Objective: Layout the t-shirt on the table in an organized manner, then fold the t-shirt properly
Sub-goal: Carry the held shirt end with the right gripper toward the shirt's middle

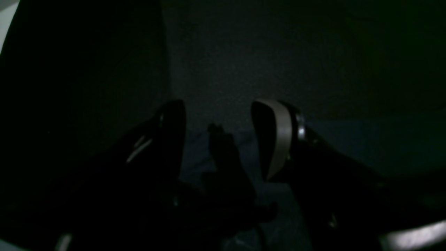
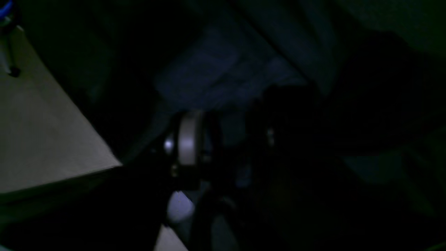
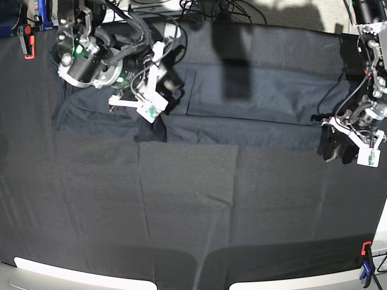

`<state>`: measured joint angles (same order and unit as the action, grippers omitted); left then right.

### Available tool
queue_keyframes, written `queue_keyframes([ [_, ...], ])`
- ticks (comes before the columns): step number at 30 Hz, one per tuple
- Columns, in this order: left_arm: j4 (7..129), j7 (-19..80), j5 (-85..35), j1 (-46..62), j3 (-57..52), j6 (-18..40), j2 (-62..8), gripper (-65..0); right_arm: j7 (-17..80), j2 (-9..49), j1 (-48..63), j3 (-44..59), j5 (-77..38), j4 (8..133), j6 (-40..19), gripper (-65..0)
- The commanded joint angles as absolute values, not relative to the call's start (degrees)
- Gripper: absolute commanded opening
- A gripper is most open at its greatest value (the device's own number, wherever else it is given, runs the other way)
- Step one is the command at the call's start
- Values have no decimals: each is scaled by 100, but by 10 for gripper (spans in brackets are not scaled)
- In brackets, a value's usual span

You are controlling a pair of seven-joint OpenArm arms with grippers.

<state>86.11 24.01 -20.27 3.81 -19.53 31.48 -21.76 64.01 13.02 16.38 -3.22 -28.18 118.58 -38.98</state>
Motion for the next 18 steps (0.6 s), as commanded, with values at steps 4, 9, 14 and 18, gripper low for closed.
queue_keyframes([
  [4,8702,2231,-2104,303,-1988,3131,-2272,-341,6405,1317,1623,-307,-3548,11979,-3992,-406],
  [9,8702,2231,-2102,303,-1988,3131,-2272,-341,6405,1317,1603,-301,-3662,11981,-3997,-406],
  [14,8702,2231,-2104,303,-1988,3131,-2272,-341,6388,1315,1522,-298,-3339,11974,-3997,-406],
  [18,8702,2228,-2104,303,-1988,3131,-2272,-341,6053,1299,1382,-298,-2674,11933,-3979,-406],
])
